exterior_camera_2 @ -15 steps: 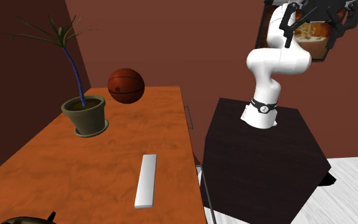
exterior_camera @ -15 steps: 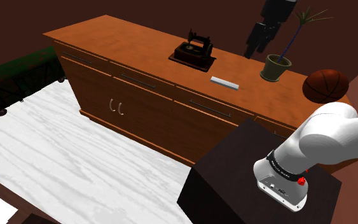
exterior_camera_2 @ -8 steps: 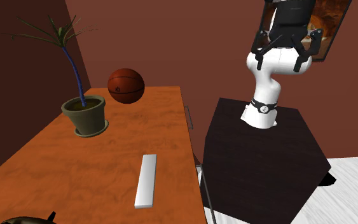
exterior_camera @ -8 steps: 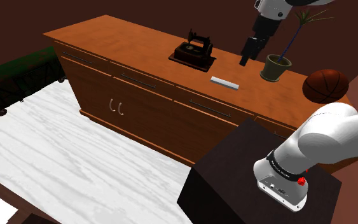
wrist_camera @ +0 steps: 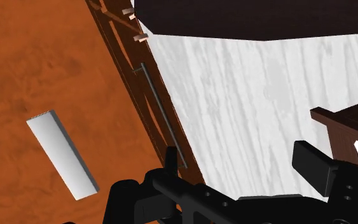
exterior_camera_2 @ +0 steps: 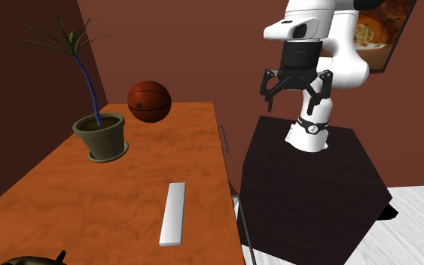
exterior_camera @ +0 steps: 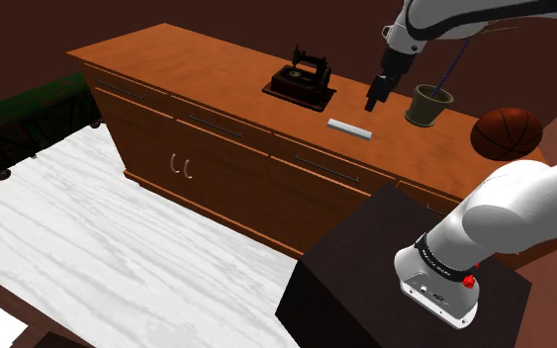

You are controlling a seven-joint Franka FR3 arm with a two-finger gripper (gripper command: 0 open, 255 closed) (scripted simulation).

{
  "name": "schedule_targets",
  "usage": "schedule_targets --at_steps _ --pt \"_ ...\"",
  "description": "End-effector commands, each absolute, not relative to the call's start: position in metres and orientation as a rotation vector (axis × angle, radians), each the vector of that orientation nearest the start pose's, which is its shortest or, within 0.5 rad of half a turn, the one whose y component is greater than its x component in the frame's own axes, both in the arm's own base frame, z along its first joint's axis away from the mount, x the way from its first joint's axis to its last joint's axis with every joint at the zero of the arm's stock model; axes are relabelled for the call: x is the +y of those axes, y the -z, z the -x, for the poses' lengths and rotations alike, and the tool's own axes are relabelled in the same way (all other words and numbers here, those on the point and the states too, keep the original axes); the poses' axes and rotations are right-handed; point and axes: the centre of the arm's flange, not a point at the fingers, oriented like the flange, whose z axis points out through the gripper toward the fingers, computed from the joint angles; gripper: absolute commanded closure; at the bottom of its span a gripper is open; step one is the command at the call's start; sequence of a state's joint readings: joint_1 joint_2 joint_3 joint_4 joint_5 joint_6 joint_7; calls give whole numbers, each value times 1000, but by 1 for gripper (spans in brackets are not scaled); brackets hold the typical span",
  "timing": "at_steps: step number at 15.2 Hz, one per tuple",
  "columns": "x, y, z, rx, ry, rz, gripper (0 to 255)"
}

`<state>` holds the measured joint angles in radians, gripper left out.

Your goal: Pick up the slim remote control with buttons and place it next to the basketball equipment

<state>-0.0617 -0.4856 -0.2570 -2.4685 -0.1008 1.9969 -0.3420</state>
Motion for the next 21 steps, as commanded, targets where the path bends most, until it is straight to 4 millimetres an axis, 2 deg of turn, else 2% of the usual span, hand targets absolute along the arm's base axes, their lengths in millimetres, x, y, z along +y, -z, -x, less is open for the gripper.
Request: schedule_targets --at_steps 1,21 --pt "-155 -446 -387 -163 17 3114 0" --pt "-326 -278 -498 -314 2 3105 0"
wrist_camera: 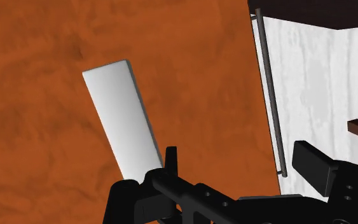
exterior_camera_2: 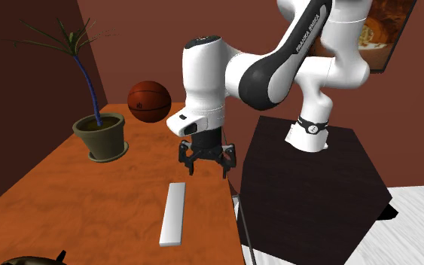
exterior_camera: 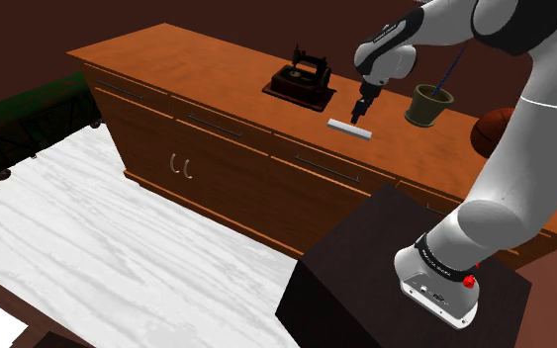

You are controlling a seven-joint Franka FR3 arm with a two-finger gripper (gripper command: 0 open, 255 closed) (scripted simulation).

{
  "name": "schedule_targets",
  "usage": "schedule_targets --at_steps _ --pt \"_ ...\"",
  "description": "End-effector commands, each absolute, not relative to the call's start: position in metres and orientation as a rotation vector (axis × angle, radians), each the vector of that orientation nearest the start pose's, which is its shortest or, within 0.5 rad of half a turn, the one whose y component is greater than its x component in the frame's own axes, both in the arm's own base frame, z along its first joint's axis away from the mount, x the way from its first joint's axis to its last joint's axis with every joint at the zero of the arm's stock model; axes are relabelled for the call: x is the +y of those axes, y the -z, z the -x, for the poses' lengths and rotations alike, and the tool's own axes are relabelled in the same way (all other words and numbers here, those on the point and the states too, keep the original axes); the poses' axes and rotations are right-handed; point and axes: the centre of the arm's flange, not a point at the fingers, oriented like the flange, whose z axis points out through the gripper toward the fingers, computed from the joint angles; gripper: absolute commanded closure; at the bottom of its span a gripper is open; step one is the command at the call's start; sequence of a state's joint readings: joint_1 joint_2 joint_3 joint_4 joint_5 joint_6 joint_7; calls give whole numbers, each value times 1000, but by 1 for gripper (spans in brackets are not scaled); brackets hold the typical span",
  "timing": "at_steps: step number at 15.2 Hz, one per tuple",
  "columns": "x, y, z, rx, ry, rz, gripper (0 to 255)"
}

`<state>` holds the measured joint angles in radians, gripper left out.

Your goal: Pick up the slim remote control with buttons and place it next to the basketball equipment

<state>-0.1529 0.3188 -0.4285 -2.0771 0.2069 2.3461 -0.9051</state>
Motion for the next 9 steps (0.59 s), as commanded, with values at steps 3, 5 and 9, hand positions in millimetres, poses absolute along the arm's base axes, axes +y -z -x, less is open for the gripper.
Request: schedule_targets --at_steps 3,5,9 --pt "-351 -253 -516 -337 -1 3103 0" --pt "-367 -236 -528 -352 -2 3101 0" --pt "-400 -202 -552 -382 -6 3098 0"
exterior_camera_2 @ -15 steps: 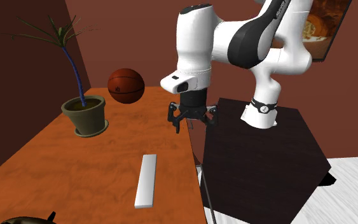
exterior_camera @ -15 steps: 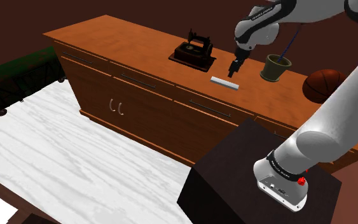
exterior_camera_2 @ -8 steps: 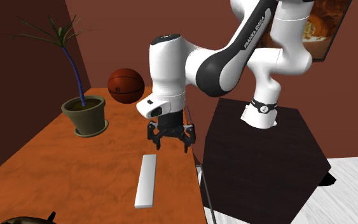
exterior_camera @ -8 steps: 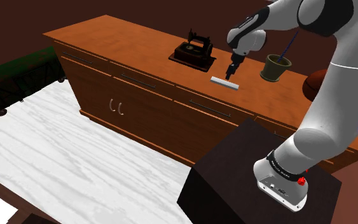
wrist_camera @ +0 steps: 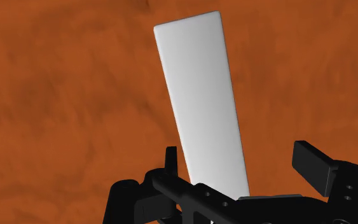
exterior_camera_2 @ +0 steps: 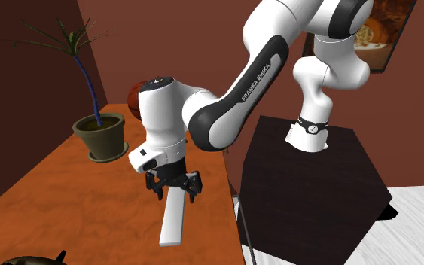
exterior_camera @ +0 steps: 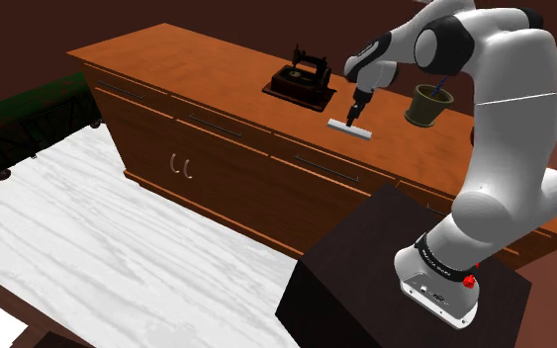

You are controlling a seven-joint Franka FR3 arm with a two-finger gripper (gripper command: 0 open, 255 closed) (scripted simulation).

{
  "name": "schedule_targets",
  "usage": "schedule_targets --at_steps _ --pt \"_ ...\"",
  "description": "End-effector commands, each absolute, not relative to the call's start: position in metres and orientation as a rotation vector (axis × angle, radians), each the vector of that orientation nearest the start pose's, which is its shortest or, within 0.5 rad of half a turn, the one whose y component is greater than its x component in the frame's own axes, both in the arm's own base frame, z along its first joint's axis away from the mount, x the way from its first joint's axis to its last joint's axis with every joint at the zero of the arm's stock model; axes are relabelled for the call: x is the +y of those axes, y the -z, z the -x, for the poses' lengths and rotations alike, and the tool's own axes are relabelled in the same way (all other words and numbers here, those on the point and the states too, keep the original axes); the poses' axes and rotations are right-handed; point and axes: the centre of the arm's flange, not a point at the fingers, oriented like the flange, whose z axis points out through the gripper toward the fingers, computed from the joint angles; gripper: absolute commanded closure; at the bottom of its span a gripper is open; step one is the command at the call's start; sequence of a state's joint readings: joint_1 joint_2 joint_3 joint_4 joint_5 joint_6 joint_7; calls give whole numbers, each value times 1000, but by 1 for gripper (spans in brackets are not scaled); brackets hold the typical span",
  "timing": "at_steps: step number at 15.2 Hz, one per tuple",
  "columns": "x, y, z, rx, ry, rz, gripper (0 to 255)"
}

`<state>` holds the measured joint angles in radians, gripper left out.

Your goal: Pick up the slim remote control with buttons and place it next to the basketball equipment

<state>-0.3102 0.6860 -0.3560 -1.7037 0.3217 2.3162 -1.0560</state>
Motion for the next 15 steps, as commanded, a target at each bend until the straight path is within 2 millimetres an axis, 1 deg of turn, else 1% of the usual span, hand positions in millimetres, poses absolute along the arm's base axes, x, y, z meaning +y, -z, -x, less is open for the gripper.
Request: schedule_targets --at_steps 1,7,8,15 --pt "-401 -201 -553 -383 -6 3098 0" --pt "-400 -169 -553 -383 -6 3098 0" --pt "-400 -161 -553 -383 -6 3098 0" --pt "-400 -161 -553 -383 -6 3098 0"
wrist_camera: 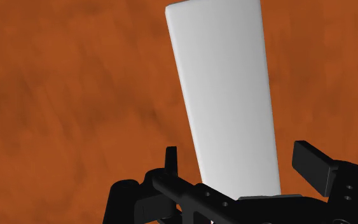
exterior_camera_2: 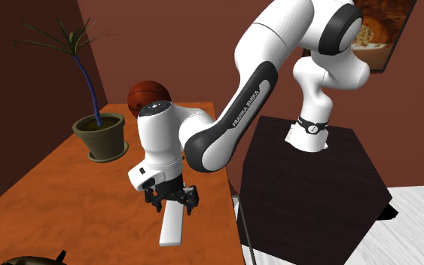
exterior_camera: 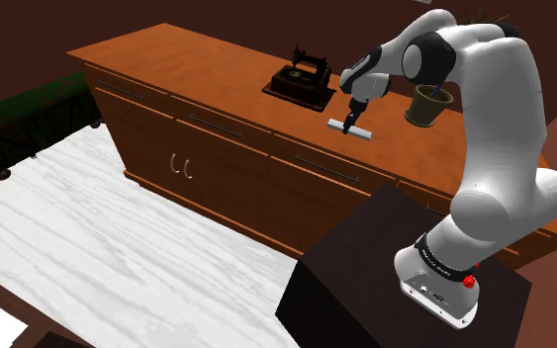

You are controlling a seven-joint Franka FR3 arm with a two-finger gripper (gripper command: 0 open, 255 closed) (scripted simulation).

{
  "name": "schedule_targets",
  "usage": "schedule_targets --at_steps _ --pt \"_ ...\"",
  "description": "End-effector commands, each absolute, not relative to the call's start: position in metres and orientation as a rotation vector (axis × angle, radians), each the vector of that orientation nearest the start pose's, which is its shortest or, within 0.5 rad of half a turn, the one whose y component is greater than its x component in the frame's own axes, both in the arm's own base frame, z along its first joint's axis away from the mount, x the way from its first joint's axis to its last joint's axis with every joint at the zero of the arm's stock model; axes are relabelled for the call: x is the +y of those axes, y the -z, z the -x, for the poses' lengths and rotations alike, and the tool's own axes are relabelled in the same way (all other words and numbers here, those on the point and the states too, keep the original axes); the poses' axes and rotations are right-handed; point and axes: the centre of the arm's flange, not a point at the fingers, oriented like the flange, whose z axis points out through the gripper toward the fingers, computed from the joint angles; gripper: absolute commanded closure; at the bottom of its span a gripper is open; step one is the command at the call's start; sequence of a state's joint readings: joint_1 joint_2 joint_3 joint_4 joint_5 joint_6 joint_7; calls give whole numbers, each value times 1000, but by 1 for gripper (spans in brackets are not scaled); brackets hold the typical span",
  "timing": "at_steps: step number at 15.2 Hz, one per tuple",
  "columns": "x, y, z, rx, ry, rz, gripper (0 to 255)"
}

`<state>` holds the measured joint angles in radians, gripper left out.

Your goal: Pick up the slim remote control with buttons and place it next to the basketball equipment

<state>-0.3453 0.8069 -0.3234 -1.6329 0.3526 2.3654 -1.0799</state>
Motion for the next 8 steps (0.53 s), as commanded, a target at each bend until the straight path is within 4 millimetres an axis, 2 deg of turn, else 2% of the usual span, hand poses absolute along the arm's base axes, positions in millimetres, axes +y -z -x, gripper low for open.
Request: schedule_targets --at_steps 1,2,8 --pt "-400 -161 -553 -383 -6 3098 0" --pt "-400 -161 -553 -383 -6 3098 255" --pt "-400 -161 -553 -383 -6 3098 255"
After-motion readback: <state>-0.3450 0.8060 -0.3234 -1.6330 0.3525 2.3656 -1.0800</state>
